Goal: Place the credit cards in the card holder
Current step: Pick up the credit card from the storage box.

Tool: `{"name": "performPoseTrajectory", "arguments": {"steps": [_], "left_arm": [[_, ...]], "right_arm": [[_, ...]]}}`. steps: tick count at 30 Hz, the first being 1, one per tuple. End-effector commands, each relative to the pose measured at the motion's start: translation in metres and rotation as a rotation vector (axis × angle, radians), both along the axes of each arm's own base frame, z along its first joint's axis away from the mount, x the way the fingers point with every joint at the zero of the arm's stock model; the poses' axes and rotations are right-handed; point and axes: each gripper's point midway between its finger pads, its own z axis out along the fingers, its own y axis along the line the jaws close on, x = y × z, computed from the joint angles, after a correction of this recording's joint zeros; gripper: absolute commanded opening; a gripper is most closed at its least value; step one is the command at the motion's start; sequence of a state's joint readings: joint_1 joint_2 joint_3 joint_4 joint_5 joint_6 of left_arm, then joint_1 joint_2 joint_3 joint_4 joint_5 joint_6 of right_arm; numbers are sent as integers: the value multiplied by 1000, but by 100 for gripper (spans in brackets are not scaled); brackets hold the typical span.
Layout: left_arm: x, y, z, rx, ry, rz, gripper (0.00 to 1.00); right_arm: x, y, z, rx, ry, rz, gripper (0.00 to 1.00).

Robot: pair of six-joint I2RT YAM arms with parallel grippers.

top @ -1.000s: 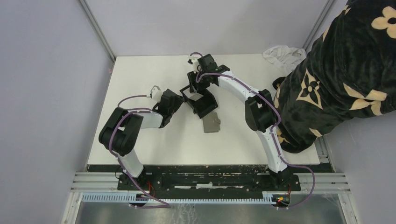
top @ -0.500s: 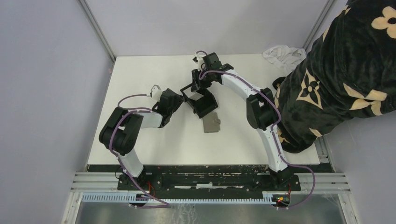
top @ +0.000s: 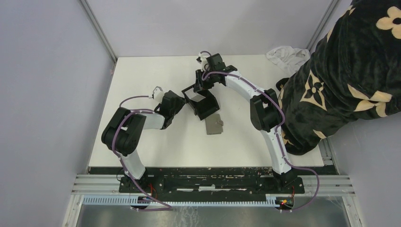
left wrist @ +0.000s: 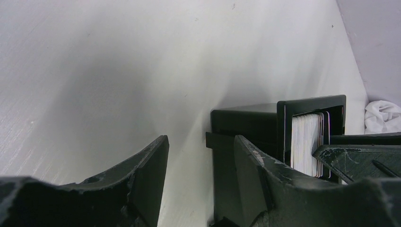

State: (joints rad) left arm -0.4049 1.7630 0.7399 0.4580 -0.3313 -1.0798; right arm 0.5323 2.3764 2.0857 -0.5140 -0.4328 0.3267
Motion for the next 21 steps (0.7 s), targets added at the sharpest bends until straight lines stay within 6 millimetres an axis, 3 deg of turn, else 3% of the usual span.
{"name": "performPoseTrajectory", "arguments": {"steps": [1,21], "left_arm": [[13,-12,20,-21,-73,-42,60],[12,-12,17,-22,-66,-46,60]], "right_arm": [[-11,13,44,65,-50,39,35],[-11,3,64,36,-108,15,26]]}}
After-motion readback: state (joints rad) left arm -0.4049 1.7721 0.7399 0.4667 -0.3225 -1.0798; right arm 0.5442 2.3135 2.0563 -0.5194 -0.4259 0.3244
